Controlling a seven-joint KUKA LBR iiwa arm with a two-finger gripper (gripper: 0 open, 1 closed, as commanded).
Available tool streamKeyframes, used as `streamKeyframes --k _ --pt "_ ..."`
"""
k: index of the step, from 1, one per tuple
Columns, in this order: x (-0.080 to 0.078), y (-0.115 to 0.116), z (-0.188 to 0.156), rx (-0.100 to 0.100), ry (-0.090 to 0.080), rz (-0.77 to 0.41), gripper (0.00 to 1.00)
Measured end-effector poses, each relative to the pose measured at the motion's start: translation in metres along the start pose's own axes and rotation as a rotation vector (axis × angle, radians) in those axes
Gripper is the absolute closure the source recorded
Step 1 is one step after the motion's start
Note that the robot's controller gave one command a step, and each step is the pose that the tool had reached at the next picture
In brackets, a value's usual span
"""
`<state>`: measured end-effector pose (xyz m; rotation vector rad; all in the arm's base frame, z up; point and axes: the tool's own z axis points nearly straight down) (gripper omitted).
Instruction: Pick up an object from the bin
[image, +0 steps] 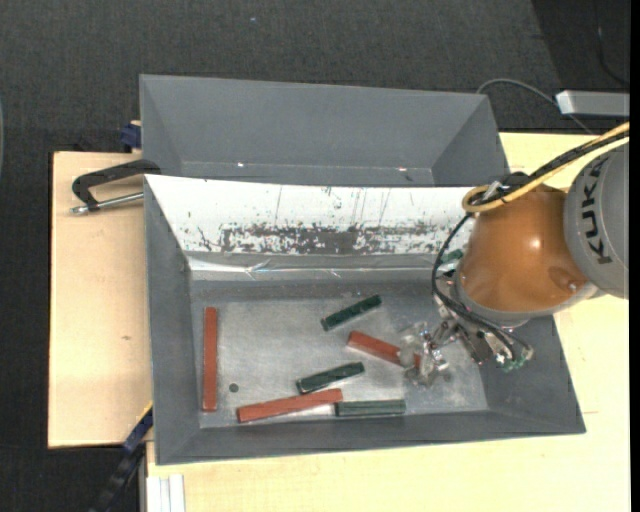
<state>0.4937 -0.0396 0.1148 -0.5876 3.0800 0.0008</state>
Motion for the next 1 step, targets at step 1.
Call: streamKeyframes --k 1 --pt "0.0002 -0.0001 0.0001 0.000 0.001 0.000 0.00"
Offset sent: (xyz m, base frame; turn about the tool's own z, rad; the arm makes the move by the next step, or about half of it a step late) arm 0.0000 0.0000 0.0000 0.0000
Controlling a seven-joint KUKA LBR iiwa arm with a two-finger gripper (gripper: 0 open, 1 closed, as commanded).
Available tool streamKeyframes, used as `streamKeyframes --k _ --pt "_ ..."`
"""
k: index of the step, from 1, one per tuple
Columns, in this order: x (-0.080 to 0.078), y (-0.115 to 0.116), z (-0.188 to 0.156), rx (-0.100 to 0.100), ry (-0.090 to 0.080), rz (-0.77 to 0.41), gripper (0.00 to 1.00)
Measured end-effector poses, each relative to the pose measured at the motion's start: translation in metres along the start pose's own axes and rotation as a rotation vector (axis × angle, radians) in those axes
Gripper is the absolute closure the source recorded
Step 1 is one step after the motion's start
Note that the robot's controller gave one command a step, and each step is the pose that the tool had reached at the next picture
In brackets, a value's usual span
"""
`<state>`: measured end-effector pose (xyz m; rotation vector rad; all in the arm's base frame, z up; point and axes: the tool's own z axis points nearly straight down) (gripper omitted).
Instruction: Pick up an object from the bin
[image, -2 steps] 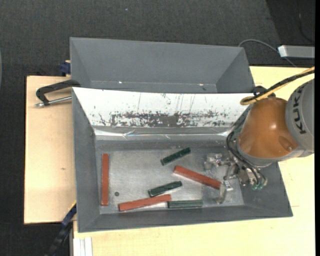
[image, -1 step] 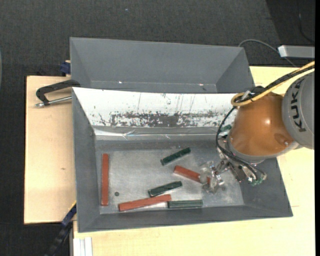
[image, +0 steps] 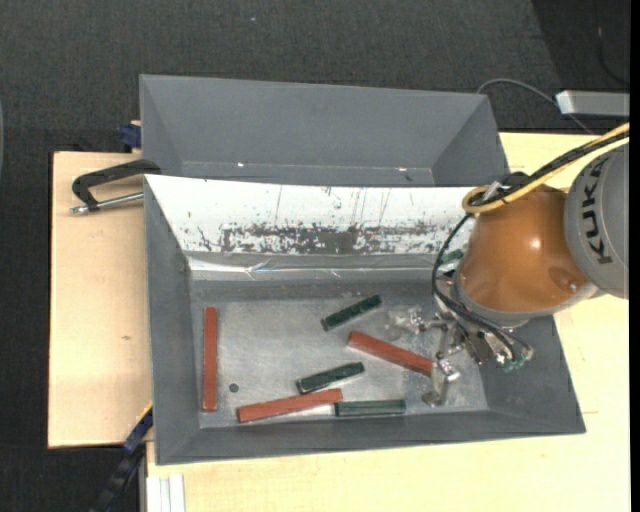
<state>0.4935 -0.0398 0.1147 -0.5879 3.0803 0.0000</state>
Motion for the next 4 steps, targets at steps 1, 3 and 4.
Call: streamKeyframes --k 1,3,4 --pt "0.000 0.000 0.000 0.000 0.000 0.000 0.00" --pt "0.011 -0.037 0.040 0.000 0.001 0.199 1.00" --pt "-0.005 -0.057 -0.052 0.000 0.003 0.197 0.00"
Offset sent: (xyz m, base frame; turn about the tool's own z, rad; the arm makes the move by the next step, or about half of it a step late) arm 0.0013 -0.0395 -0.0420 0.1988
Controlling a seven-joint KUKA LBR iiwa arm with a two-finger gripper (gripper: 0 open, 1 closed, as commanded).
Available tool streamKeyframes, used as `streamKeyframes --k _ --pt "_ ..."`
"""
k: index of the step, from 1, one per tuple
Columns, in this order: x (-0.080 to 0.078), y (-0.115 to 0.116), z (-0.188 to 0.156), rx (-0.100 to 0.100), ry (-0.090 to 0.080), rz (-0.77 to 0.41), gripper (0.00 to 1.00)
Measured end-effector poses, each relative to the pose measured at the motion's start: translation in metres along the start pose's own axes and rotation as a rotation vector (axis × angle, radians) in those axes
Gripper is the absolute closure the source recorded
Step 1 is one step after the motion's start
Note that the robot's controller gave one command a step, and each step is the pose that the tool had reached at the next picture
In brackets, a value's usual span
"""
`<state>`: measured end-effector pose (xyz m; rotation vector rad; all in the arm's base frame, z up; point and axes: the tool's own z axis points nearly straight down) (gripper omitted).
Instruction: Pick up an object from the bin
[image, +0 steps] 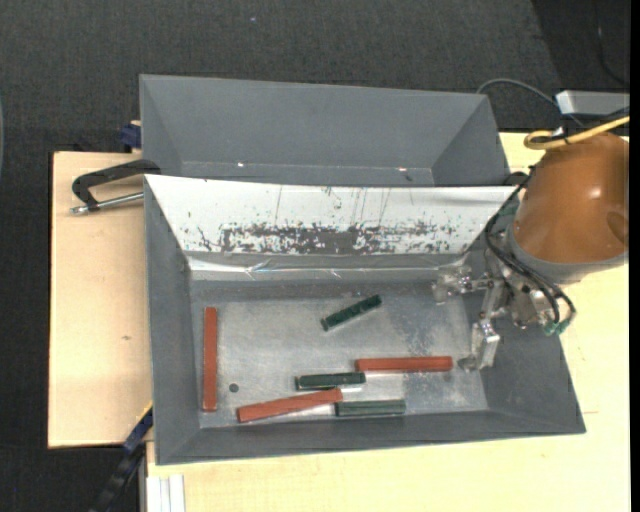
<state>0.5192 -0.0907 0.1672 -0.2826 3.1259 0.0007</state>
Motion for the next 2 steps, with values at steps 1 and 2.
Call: streamKeyframes --k 1,2 --pt "-0.0193 -0.0149 -0.0845 0.001 -0.004 -0.001 1.00" --pt "-0.0192 -0.0149 -0.0845 0.001 -0.004 -0.001 0.00"
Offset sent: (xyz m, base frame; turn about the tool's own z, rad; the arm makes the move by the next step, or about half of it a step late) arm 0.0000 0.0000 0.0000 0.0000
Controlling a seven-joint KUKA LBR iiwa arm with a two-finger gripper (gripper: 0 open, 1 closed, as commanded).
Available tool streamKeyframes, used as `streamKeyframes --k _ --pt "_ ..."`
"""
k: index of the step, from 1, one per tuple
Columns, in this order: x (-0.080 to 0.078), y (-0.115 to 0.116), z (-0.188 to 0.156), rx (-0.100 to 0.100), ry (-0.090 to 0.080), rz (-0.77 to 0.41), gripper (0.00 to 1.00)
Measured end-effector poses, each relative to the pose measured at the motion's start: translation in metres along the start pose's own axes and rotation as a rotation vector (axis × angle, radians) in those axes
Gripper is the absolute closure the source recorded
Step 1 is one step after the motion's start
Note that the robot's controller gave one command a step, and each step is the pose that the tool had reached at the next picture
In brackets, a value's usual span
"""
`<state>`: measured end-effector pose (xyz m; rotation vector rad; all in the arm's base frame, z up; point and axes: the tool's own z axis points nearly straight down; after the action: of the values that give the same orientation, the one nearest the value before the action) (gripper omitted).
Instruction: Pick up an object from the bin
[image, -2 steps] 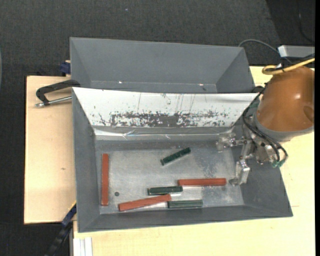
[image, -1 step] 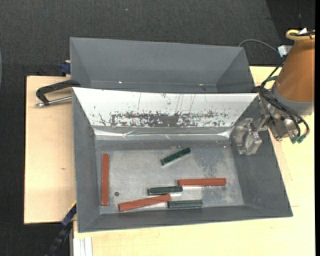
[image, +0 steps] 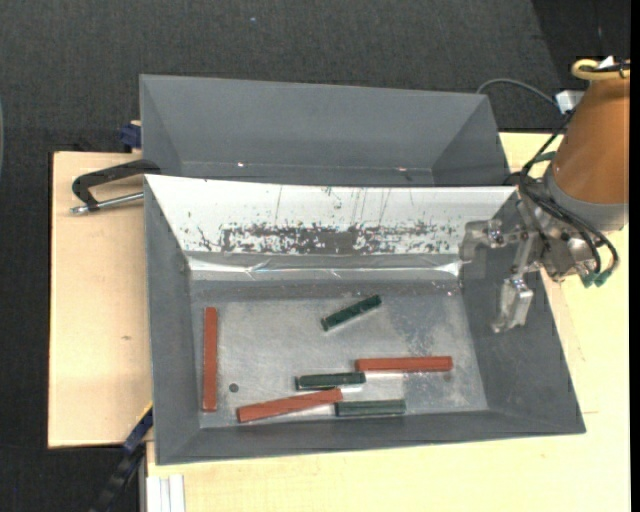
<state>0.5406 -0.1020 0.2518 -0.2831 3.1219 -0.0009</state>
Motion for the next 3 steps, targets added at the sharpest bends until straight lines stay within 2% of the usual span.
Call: streamKeyframes --k 1,2,3 --pt "0.000 0.000 0.000 0.000 0.000 0.000 0.00" --pt "-0.003 0.017 0.045 0.002 -0.003 -0.024 0.00" --pt "0.004 0.033 0.107 -0.001 0.001 -0.110 0.00"
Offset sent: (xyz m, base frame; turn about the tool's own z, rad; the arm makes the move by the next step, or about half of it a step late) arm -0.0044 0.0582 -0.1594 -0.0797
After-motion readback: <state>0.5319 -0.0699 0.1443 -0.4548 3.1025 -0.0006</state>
